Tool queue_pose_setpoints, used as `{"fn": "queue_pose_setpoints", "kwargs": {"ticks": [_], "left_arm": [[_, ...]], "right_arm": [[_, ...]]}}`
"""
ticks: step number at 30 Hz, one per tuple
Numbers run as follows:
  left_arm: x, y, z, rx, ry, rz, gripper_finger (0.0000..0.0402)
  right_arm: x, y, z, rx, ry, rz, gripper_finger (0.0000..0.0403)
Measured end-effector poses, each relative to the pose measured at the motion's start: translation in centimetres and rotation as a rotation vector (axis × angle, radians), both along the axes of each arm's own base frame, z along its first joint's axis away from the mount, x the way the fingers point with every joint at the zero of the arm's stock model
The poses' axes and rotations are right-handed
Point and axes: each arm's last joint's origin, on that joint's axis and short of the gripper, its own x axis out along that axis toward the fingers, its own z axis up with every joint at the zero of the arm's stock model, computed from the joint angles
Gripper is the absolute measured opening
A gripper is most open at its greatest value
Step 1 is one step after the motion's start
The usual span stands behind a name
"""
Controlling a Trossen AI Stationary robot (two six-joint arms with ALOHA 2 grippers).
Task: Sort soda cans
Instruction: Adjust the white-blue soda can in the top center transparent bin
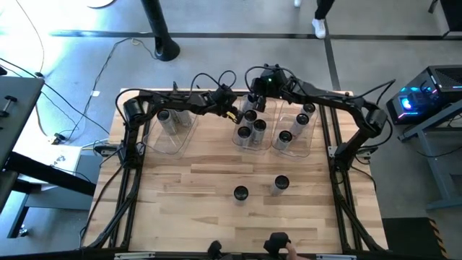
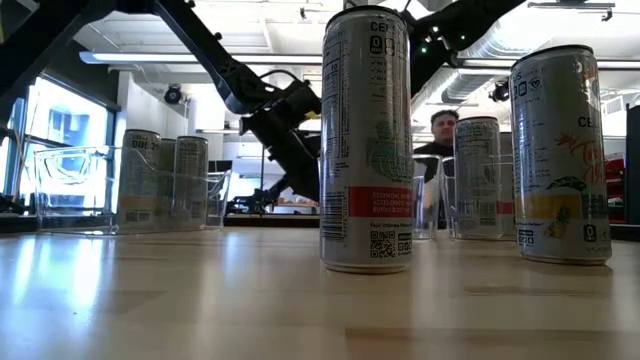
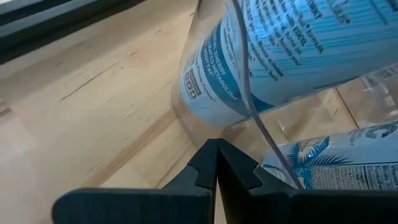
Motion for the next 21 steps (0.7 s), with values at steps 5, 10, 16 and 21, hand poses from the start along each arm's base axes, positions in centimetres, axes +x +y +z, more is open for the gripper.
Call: {"fn": "queue_pose_setpoints", "kwargs": {"ticks": [5, 10, 16, 21], "left_arm": [[0.3, 0.0, 0.3, 0.012, -0.043, -0.013, 0.0], [0.5, -0.4, 0.5, 0.018, -0.05, -0.047, 0.0], [0.6, -0.5, 0.5, 0.024, -0.047, -0.053, 0.0], [0.2, 0.2, 0.5, 0.017, -0.051, -0.044, 0.0]], "right_arm": [[0.2, -0.6, -0.6, 0.006, -0.005, 0.0, 0.0251], [0.7, -1.0, -1.7, 0.018, 0.009, 0.002, 0.0251], [0.4, -1.3, -1.4, 0.026, -0.015, -0.025, 0.0251], [-0.2, -1.3, -0.4, 0.011, -0.037, -0.033, 0.0251]]}}
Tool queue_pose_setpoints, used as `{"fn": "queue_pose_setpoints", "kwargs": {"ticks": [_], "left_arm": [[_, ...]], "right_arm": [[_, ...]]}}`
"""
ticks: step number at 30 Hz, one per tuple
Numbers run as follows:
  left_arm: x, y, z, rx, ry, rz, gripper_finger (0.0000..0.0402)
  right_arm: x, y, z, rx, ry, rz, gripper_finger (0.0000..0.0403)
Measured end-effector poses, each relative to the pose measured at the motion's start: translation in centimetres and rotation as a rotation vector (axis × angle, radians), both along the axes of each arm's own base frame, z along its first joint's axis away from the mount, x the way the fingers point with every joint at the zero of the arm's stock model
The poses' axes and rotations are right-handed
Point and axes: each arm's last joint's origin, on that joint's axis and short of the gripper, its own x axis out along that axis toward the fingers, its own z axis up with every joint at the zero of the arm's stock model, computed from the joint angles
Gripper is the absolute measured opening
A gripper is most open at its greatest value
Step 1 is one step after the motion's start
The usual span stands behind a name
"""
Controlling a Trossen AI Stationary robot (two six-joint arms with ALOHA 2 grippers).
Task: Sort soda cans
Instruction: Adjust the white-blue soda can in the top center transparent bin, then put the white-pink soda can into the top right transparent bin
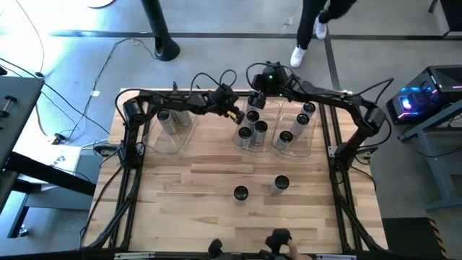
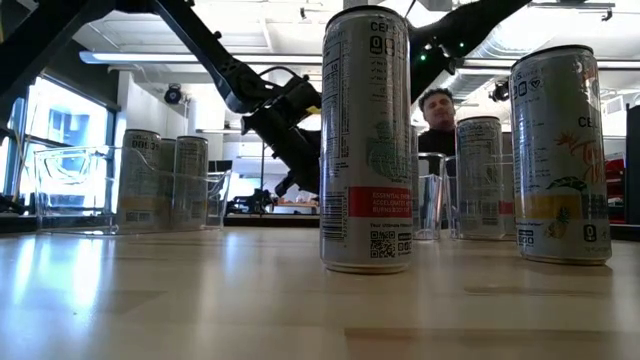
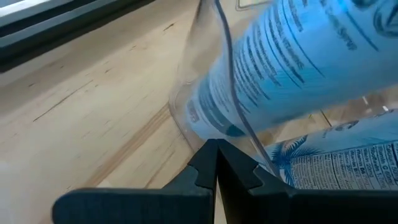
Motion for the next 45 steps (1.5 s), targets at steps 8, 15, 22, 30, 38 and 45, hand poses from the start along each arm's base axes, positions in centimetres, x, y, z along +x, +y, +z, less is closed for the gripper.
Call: {"fn": "queue_pose_setpoints", "kwargs": {"ticks": [8, 15, 22, 30, 38, 45], "left_arm": [[-1.0, 1.5, 1.3, 0.025, -0.026, 0.014, 0.0], [-3.1, 3.1, 4.2, 0.106, -0.024, 0.024, 0.0], [-5.6, 3.3, 8.5, 0.176, -0.037, 0.03, 0.0], [-6.4, 0.5, 14.5, 0.313, -0.198, -0.017, 0.0], [-4.8, -4.9, 17.0, 0.229, -0.345, -0.147, 0.0018], [-6.8, -13.2, 21.4, 0.107, -0.437, -0.357, 0.0075]], "right_arm": [[-0.7, 0.4, 1.6, -0.037, -0.029, -0.021, 0.0251], [-2.2, 1.2, 4.2, -0.111, -0.065, -0.092, 0.0251], [-4.5, 2.5, 7.2, -0.122, -0.146, -0.191, 0.0251], [-7.5, 4.6, 10.1, -0.065, -0.263, -0.257, 0.0251], [-9.1, 6.1, 11.3, 0.013, -0.318, -0.182, 0.0251], [-9.2, 7.9, 10.8, 0.307, -0.343, 0.046, 0.0251]]}}
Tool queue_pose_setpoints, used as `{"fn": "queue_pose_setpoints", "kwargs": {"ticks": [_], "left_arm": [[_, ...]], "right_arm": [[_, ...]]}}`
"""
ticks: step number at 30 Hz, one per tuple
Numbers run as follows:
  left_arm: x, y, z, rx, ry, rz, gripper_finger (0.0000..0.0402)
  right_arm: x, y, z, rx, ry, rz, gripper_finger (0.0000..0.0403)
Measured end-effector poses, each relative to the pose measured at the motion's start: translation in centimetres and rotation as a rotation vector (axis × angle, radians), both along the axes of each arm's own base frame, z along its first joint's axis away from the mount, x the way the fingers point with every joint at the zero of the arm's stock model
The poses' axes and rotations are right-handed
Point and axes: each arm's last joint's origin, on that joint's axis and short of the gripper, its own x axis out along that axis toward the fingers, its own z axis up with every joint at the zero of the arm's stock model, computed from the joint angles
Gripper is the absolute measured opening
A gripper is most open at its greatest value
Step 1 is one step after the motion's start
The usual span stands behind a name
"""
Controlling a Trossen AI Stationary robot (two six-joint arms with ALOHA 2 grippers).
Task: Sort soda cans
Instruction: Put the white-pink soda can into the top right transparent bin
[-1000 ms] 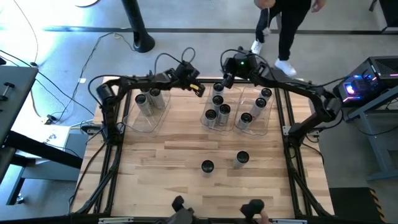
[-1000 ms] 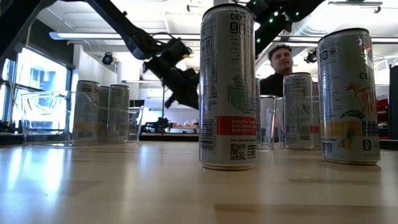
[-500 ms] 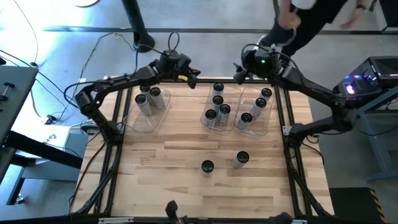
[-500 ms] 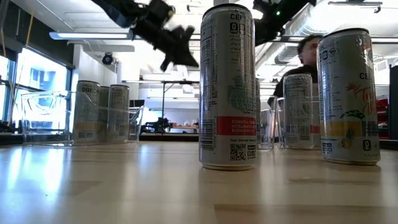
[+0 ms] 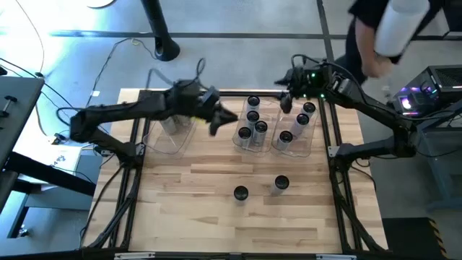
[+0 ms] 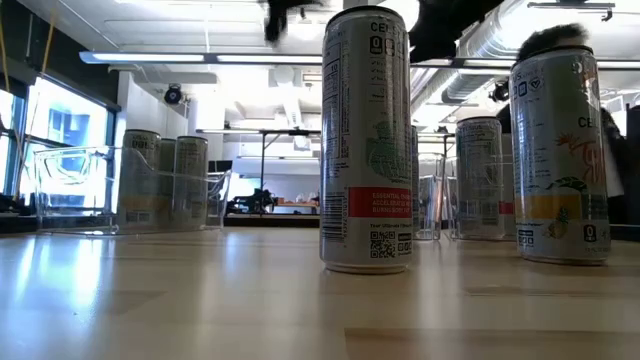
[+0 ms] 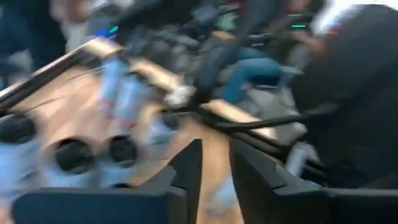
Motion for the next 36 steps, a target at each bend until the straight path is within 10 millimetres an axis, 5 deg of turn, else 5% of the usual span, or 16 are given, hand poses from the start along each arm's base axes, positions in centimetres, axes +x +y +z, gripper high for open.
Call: {"fn": "queue_pose_setpoints", "kwargs": {"ticks": [6, 12, 20, 31, 36], "left_arm": [[-4.0, -4.0, 4.1, 0.203, -0.118, 0.017, 0.0143], [-5.6, -4.4, 3.4, 0.26, 0.031, 0.02, 0.0211], [-6.0, -5.9, 2.1, 0.3, 0.16, -0.098, 0.027], [-4.8, -6.8, 3.2, 0.252, -0.004, -0.113, 0.0276], [-3.6, -8.9, 2.8, 0.198, -0.022, -0.102, 0.0276]], "right_arm": [[1.2, 3.2, -0.7, 0.163, 0.036, 0.128, 0.0251], [2.8, 7.4, -0.5, 0.336, -0.016, 0.152, 0.0251], [3.3, 12.2, -0.8, 0.46, -0.027, -0.018, 0.0251], [2.8, 17.1, -1.1, 0.556, -0.02, -0.044, 0.0251], [2.0, 19.1, -1.5, 0.49, 0.031, -0.014, 0.0251]]}}
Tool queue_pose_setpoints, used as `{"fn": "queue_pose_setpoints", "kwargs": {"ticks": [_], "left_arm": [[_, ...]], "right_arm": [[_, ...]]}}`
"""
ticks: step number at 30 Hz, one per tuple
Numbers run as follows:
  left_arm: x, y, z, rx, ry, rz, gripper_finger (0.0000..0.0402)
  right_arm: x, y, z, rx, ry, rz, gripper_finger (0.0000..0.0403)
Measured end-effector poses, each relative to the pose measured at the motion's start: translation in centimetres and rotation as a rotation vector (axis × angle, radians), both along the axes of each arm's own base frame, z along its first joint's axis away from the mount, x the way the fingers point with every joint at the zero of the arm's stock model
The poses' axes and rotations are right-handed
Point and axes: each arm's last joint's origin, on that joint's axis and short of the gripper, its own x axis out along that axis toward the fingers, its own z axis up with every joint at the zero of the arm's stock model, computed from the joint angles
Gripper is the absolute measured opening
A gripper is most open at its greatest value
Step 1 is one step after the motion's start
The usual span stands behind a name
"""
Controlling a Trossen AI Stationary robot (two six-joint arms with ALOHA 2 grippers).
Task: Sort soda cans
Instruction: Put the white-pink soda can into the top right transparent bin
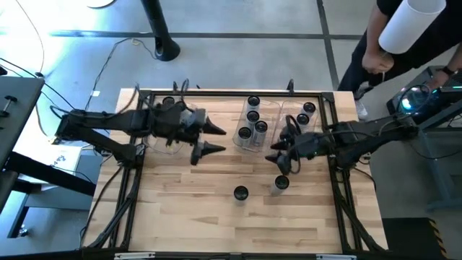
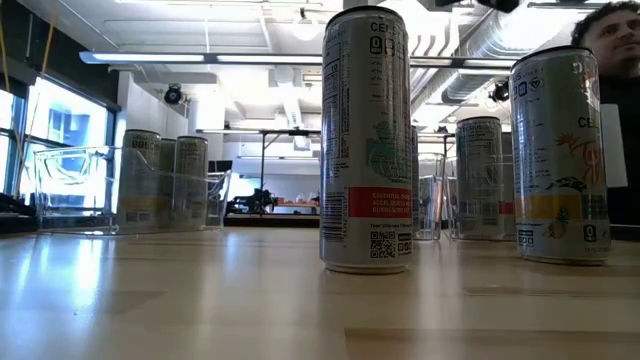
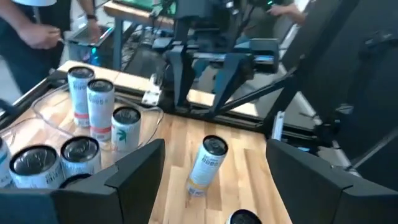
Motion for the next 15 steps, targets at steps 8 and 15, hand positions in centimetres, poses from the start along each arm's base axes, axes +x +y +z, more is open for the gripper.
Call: {"fn": "queue_pose_setpoints", "kwargs": {"ticks": [8, 15], "left_arm": [[3.7, -4.9, -4.1, -0.076, 0.118, 0.074, 0.0276], [5.4, -9.9, -6.5, -0.153, 0.098, 0.086, 0.0276]], "right_arm": [[-1.8, 2.2, -1.1, -0.081, 0.15, 0.115, 0.0251], [-2.9, 3.4, -1.4, -0.282, 0.202, 0.26, 0.0251]]}}
